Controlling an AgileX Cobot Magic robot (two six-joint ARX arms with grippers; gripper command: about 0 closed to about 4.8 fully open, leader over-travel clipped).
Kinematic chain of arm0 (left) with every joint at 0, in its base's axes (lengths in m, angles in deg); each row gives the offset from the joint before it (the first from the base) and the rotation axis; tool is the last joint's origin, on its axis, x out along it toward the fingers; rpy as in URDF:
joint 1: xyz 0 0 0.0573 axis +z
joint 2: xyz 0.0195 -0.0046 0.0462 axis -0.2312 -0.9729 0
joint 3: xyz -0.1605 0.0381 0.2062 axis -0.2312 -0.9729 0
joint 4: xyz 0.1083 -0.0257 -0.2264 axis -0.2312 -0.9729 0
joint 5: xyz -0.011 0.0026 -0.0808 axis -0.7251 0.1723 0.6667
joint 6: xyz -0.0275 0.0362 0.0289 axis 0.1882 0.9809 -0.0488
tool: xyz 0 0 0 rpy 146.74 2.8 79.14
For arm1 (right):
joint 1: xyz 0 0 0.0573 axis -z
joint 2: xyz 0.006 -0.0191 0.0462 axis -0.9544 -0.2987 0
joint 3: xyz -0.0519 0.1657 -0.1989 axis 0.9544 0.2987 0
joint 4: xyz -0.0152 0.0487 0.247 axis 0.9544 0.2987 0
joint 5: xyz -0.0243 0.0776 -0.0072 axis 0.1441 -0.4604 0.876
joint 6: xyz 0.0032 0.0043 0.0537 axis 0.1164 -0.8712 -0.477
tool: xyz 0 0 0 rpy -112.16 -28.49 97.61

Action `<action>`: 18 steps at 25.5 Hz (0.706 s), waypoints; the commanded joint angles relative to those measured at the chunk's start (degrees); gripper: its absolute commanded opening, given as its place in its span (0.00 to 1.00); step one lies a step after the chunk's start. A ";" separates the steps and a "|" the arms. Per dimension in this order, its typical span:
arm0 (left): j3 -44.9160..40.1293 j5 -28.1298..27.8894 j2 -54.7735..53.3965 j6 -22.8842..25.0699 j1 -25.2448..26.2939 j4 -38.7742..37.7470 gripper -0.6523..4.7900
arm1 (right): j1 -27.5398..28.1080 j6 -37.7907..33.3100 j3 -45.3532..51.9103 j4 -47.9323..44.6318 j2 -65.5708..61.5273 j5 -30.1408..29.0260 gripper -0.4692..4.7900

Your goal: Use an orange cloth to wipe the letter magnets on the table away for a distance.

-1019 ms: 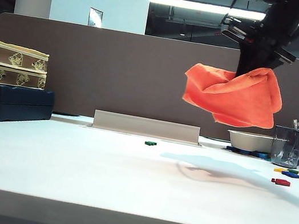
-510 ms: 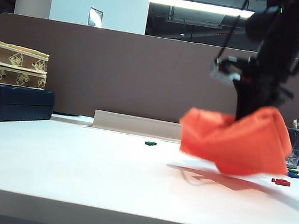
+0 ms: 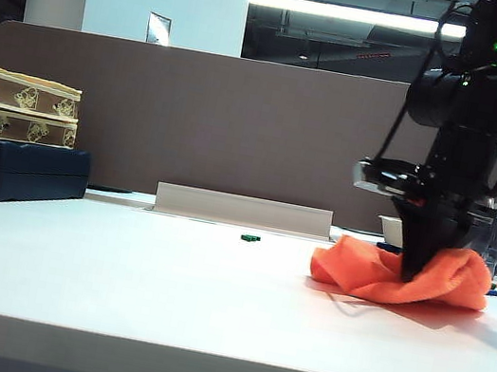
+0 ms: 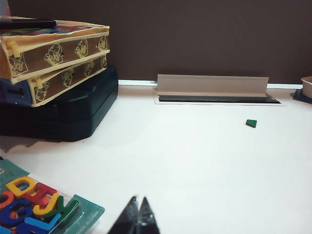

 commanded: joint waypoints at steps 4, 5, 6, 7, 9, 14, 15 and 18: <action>0.42 0.39 -0.04 0.00 0.02 0.72 0.11 | 2.80 0.13 0.11 -1.84 0.24 5.70 0.09; 0.42 0.39 -0.04 0.00 0.04 0.70 0.11 | 3.43 0.13 0.11 -1.79 0.24 6.34 0.09; 0.42 0.37 -0.04 0.00 0.04 0.72 0.11 | 4.07 0.15 0.11 -1.79 0.24 6.40 0.09; 0.42 0.37 -0.04 0.00 0.04 0.72 0.11 | 4.59 0.13 0.11 -1.81 0.24 6.34 0.09; 0.42 0.39 -0.04 0.00 0.04 0.70 0.11 | 5.75 0.15 0.11 -1.81 0.24 6.36 0.09; 0.42 0.37 -0.04 0.00 0.04 0.68 0.11 | 9.07 0.17 0.11 -1.66 0.24 8.90 0.09; 0.42 0.37 -0.04 0.00 0.04 0.68 0.11 | 9.86 0.17 0.11 -1.57 0.24 9.46 0.09; 0.42 0.37 -0.04 0.00 0.04 0.68 0.11 | 14.12 0.17 0.11 -1.49 0.24 10.19 0.09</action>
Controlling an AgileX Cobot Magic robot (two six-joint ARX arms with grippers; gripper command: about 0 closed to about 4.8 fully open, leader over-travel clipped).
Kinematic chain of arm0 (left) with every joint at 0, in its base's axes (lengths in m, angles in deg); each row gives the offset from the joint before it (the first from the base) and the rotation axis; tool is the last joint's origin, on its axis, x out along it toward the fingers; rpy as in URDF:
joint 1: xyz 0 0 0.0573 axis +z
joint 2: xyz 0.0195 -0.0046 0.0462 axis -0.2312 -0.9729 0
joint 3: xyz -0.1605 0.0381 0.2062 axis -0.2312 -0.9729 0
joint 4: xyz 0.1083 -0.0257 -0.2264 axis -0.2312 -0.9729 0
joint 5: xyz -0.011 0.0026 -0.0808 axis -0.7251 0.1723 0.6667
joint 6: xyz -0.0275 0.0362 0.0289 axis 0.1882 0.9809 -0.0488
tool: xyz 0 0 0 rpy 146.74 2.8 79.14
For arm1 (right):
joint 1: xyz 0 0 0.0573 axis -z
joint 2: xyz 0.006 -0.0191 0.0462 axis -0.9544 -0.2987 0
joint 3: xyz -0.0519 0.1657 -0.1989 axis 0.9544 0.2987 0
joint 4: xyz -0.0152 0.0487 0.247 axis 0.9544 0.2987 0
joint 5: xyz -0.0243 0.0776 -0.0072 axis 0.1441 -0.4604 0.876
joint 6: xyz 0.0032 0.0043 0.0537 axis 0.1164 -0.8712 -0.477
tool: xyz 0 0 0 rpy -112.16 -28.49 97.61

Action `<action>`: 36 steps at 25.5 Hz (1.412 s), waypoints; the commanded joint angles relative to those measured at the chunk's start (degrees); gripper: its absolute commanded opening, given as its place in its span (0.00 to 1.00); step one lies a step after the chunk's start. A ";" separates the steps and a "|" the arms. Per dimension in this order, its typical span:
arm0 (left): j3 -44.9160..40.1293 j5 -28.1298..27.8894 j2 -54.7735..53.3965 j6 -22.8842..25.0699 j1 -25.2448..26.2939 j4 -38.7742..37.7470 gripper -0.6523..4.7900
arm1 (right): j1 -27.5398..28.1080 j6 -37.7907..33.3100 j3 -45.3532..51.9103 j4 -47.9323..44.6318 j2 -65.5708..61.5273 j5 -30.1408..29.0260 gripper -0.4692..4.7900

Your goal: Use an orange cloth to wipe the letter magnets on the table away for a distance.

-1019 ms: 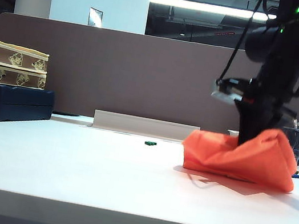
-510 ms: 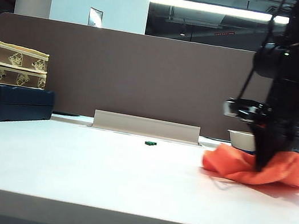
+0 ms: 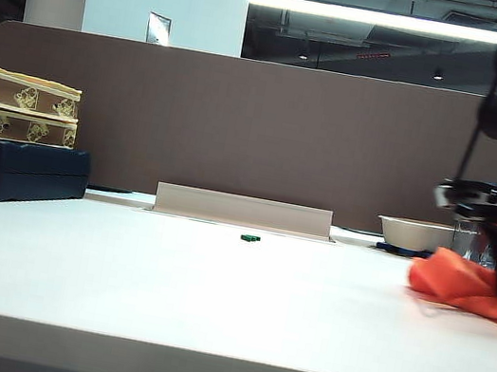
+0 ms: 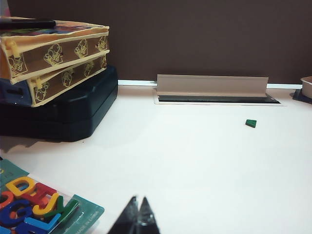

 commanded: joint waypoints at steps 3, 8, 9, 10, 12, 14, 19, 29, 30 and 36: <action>0.42 0.35 -0.04 0.00 0.04 0.70 0.11 | 6.40 0.11 -0.07 -0.33 0.33 0.31 0.09; 0.37 0.35 -0.04 0.00 0.04 0.70 0.11 | 8.76 -1.62 -0.11 -2.12 2.23 -9.03 0.09; 0.37 0.35 -0.04 0.00 0.02 0.70 0.11 | 8.63 -1.64 -0.17 -2.95 3.17 -12.70 0.09; 0.37 0.33 -0.04 0.00 0.04 0.70 0.11 | 8.31 -1.68 -0.17 -3.48 3.89 -14.38 0.09; 0.37 0.33 -0.04 0.00 0.04 0.70 0.11 | 7.39 -1.84 -0.17 -4.61 5.88 -16.63 0.09; 0.37 0.35 -0.04 0.00 0.04 0.70 0.11 | 6.64 -1.84 -0.17 -4.74 7.98 -17.64 0.09; 0.37 0.35 -0.04 0.00 0.04 0.70 0.11 | 4.92 -5.05 -0.17 -0.15 9.81 -29.92 0.09; 0.39 0.35 -0.04 -0.02 0.04 0.74 0.11 | -10.16 0.17 -0.15 9.38 9.81 -35.71 0.09; 0.39 0.35 -0.04 0.00 0.04 0.76 0.11 | -11.39 0.74 -0.15 9.60 9.81 -35.74 0.09; 0.39 0.35 -0.04 0.00 0.04 0.74 0.11 | -21.38 12.50 -0.15 9.14 9.86 -29.86 0.09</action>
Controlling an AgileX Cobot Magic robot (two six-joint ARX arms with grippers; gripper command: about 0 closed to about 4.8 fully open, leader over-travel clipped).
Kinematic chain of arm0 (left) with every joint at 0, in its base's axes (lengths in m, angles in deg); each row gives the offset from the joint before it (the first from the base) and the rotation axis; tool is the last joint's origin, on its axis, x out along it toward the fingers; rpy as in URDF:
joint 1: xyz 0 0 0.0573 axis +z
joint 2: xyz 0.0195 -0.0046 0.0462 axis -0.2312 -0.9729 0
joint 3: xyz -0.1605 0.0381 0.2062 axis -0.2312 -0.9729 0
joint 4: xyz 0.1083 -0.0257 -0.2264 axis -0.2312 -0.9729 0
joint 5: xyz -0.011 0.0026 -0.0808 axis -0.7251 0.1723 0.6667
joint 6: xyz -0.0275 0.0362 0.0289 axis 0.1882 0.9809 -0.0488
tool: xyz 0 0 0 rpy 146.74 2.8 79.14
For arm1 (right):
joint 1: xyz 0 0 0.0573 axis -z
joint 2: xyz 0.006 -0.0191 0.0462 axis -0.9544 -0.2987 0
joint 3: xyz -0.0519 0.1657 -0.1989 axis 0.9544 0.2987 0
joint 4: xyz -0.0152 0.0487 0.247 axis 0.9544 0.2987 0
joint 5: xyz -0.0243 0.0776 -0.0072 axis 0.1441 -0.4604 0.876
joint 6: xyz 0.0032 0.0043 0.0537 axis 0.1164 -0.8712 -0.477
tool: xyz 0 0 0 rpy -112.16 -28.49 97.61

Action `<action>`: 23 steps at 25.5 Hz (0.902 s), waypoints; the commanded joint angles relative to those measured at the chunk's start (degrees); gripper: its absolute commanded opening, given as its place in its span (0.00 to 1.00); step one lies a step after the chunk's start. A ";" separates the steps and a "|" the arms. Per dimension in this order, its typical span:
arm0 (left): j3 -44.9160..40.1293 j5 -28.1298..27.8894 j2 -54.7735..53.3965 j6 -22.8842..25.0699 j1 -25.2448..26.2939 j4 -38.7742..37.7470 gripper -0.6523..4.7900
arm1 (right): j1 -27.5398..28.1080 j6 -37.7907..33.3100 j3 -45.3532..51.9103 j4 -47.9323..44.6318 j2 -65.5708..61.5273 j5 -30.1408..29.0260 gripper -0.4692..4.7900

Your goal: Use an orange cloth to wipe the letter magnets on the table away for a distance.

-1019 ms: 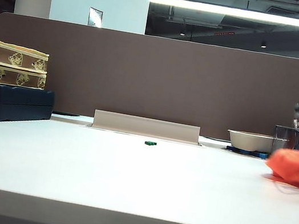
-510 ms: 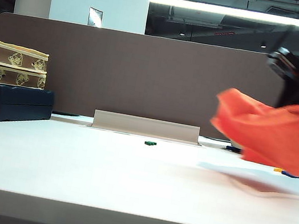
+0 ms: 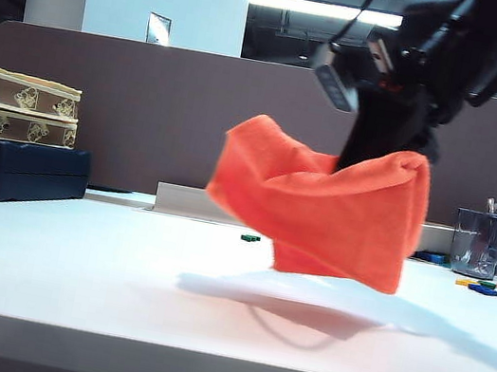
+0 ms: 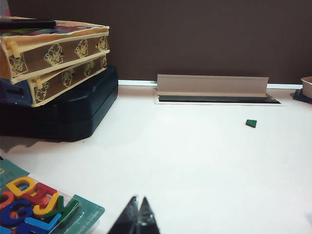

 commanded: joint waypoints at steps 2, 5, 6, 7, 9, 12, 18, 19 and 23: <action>0.37 0.37 -0.04 0.00 0.04 0.72 0.11 | -5.62 9.09 -0.22 -2.36 0.46 8.11 0.09; 0.39 0.37 -0.04 0.00 0.04 0.74 0.11 | -8.13 9.84 -0.22 -5.90 0.46 12.94 0.09; 0.39 0.37 -0.04 -0.02 0.04 0.72 0.11 | -9.09 9.84 -0.22 -7.48 0.46 13.70 0.09; 0.39 0.37 -0.04 -0.02 0.04 0.72 0.11 | -9.27 9.64 -0.24 -8.04 0.46 13.42 0.15; 0.39 0.39 -0.04 -0.02 0.04 0.72 0.11 | -9.73 9.62 -0.24 -7.96 0.46 13.18 0.33; 0.39 0.39 -0.04 0.00 0.04 0.72 0.11 | -9.77 9.62 -0.24 -5.62 0.46 11.93 0.55; 0.44 0.39 -0.04 0.00 0.02 1.07 0.11 | -9.75 9.31 -0.26 -3.19 1.36 11.91 0.55; 0.46 0.39 -0.04 0.00 0.04 1.36 0.11 | -9.75 9.16 -0.26 -3.23 1.66 11.96 0.55; 1.95 0.37 -0.04 0.09 0.04 2.08 0.11 | -9.16 8.48 -0.28 -3.37 4.92 12.66 0.55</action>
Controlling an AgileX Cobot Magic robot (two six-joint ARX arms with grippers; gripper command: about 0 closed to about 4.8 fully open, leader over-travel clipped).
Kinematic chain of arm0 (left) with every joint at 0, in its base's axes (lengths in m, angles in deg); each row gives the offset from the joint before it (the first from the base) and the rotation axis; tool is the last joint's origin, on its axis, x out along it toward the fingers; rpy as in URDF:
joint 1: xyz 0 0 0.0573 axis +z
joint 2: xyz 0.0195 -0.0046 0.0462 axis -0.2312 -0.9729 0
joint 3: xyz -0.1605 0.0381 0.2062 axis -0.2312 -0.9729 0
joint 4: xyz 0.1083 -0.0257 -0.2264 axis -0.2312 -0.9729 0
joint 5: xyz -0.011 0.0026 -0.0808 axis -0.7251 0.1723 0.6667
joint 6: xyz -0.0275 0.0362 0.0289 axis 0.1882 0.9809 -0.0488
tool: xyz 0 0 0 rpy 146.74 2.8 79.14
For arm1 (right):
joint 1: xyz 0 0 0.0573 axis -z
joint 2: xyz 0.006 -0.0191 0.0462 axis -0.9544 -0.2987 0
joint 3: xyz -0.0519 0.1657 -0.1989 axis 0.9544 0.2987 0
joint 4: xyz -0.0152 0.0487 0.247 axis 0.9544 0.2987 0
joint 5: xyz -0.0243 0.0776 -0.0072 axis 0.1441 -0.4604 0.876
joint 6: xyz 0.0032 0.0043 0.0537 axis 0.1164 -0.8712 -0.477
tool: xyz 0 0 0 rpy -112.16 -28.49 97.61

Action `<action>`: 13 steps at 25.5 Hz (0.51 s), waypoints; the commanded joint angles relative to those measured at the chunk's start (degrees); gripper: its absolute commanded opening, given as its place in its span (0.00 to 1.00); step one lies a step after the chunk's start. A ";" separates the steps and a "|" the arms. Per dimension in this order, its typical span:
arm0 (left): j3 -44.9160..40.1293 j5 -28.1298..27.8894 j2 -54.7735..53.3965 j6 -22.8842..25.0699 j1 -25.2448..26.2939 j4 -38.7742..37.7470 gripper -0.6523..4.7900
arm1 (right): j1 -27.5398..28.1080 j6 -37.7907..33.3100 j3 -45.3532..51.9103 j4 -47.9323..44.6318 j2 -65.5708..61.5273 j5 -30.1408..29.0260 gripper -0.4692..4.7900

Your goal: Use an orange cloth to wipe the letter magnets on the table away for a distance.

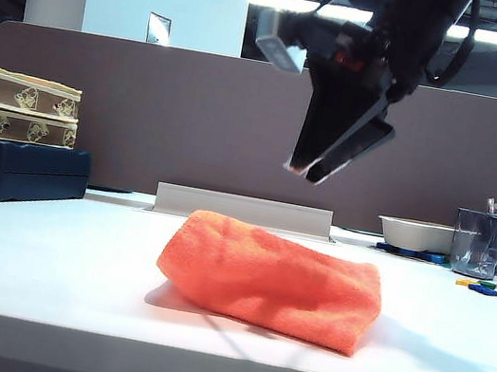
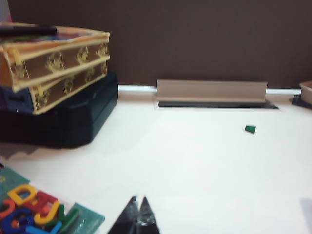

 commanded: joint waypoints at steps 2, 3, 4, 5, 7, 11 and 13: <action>2.19 0.33 -0.04 0.22 0.04 1.36 0.11 | 1.14 -1.11 -0.24 -0.61 4.07 0.28 0.55; 2.93 0.35 -0.04 0.22 0.02 1.33 0.11 | 1.79 -1.18 -0.24 -0.81 6.08 1.16 0.55; 3.63 0.35 -0.04 0.22 0.04 1.22 0.11 | 2.25 -1.40 -0.24 -1.01 8.02 1.97 0.55; 4.00 0.35 -0.04 0.22 0.04 1.18 0.11 | 2.54 -1.44 -0.24 -1.01 9.35 2.49 0.55; 5.29 0.37 -0.04 0.24 0.04 1.18 0.11 | 2.99 -1.64 -0.22 -1.03 13.18 2.86 0.55; 7.45 0.46 -0.04 0.26 0.02 -0.20 0.11 | 3.06 -4.68 -0.22 -3.10 21.49 2.86 0.55; 8.46 1.55 -0.04 0.66 0.02 -0.66 0.11 | 3.06 -5.86 -0.22 -4.15 25.92 3.13 0.55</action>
